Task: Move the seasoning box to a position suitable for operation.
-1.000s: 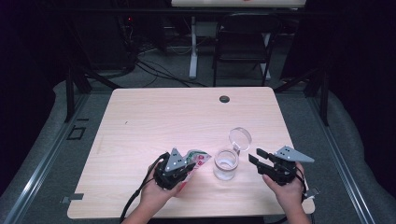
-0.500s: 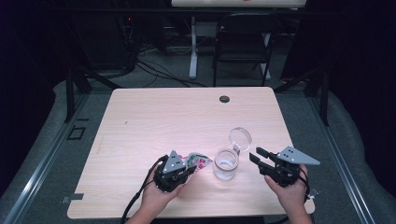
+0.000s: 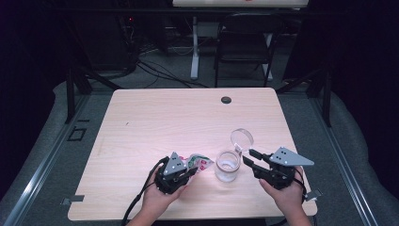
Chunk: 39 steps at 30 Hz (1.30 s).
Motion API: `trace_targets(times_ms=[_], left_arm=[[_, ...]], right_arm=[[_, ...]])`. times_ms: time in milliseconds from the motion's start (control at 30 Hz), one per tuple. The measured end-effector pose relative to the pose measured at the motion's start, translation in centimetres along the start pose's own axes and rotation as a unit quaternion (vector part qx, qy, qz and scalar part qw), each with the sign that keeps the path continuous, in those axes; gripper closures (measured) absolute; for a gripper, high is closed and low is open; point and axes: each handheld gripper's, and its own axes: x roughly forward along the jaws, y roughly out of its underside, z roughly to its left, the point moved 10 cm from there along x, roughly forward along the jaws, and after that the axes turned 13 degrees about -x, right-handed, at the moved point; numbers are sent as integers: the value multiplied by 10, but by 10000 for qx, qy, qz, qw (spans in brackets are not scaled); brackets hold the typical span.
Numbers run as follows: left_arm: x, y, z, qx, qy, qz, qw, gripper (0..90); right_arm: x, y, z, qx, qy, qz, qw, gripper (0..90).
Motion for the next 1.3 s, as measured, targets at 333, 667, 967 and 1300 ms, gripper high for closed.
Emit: trace_targets(times_ms=[333,667,967,1300], left_arm=[[0,0,0,13,-2,-5,10000,870],[0,0,0,25,-3,3,10000,870],[-1,1,-2,71,4,5,10000,862],[-1,1,-3,71,-7,-9,10000,862]], right_arm=[[25,-9,14,-139,-383,172,9990,618],[51,-21,24,-251,-680,198,9972,609],[65,-24,43,-370,-1121,183,9928,602],[77,-17,66,-528,-1470,351,9871,607]])
